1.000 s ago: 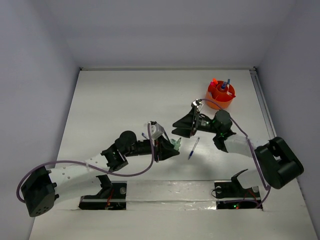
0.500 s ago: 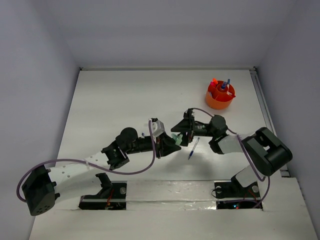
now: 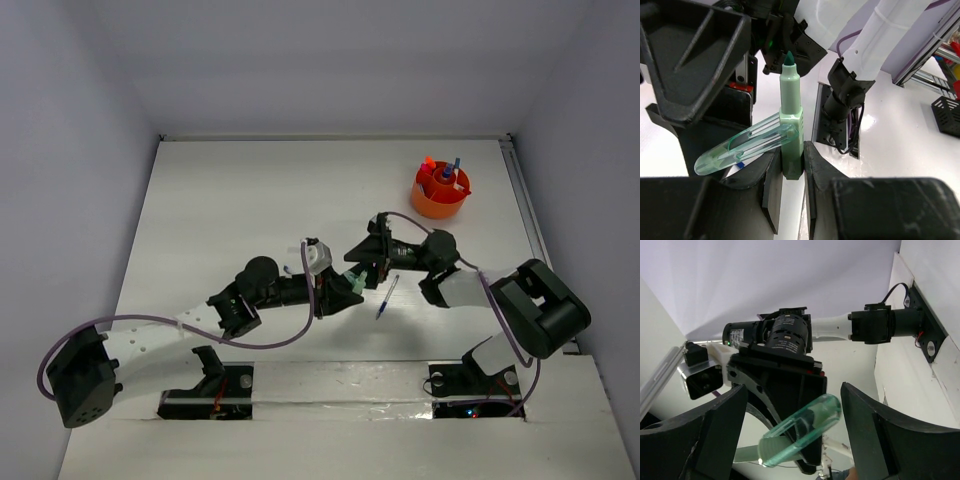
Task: Sort the stationery into containers
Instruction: Close the pen cap on the pen.
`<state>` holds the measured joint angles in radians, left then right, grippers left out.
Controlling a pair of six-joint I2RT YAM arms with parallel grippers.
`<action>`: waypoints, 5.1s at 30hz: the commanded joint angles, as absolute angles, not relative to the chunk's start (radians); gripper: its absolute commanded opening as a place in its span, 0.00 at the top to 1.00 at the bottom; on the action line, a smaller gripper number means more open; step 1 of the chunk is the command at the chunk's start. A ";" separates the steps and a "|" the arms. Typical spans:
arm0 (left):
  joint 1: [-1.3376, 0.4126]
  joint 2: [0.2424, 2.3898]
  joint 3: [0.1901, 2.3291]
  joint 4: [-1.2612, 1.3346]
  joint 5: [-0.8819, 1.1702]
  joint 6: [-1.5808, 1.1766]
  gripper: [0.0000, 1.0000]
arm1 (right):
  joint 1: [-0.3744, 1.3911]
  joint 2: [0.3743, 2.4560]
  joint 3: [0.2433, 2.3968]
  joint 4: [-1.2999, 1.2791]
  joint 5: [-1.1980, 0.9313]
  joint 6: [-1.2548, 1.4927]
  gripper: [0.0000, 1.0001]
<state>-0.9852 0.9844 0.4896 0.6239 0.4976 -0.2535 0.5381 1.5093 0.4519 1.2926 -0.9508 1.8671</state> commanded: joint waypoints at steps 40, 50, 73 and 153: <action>-1.002 0.991 0.402 0.853 0.486 -0.371 1.00 | 0.548 1.034 0.635 0.554 -0.830 1.085 0.57; -1.002 1.020 0.408 0.856 0.486 -0.377 1.00 | 0.548 0.979 0.637 0.502 -0.759 1.003 0.76; -1.002 1.039 0.411 0.873 0.486 -0.390 1.00 | 0.548 0.920 0.597 0.543 -0.727 0.969 0.77; -1.002 0.977 0.552 0.913 0.287 -0.568 1.00 | 0.696 0.808 0.565 0.336 -0.721 0.673 1.00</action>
